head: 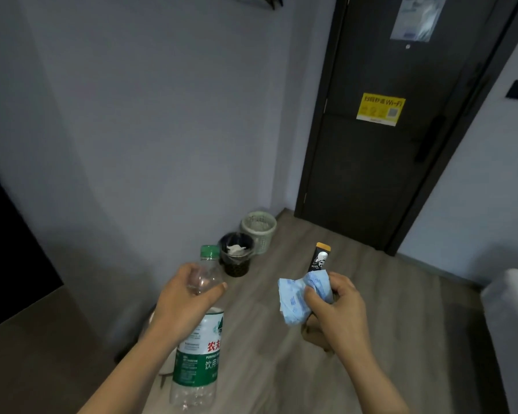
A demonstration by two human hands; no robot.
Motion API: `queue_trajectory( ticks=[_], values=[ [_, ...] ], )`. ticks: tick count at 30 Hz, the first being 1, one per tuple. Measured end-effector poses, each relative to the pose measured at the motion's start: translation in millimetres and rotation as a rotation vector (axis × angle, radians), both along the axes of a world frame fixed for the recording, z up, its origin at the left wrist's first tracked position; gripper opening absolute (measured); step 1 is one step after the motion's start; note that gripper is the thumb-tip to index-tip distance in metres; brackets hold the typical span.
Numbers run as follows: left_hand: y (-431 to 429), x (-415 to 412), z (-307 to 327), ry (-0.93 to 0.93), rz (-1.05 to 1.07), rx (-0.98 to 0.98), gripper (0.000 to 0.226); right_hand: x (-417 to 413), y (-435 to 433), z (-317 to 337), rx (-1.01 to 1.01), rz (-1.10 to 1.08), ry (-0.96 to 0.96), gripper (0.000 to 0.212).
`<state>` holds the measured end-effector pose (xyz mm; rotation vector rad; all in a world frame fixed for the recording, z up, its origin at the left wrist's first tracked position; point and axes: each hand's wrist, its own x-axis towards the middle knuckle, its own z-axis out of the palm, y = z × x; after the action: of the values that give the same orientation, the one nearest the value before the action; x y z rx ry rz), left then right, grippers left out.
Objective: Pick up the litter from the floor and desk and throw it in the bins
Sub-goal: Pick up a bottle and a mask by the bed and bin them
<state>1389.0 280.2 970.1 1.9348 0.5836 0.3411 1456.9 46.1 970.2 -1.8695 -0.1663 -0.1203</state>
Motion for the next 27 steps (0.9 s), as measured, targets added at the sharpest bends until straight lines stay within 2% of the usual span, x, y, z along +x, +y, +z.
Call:
queue_trajectory(
  ticks=[7, 10, 16, 21, 27],
  values=[
    [24.6, 127.3, -25.2, 0.003, 0.0, -0.018, 0.037, 122.0, 22.0, -19.3, 0.0, -0.002, 0.043, 0.013],
    [46.1, 190.2, -40.9, 0.0, 0.006, -0.089, 0.038, 181.0, 39.7, -24.9, -0.018, -0.003, 0.077, 0.009],
    [77.3, 307.8, -54.5, 0.014, 0.013, -0.166, 0.032, 288.6, 70.9, -25.1, -0.024, 0.043, 0.22, 0.002],
    [98.7, 380.0, -58.8, 0.064, 0.039, -0.153, 0.03, 367.2, 88.4, -38.4, -0.092, 0.033, 0.266, 0.006],
    [130.8, 471.7, -66.9, 0.142, 0.063, -0.072, 0.038, 481.2, 123.6, -70.6, -0.014, 0.045, 0.357, 0.012]
  ],
)
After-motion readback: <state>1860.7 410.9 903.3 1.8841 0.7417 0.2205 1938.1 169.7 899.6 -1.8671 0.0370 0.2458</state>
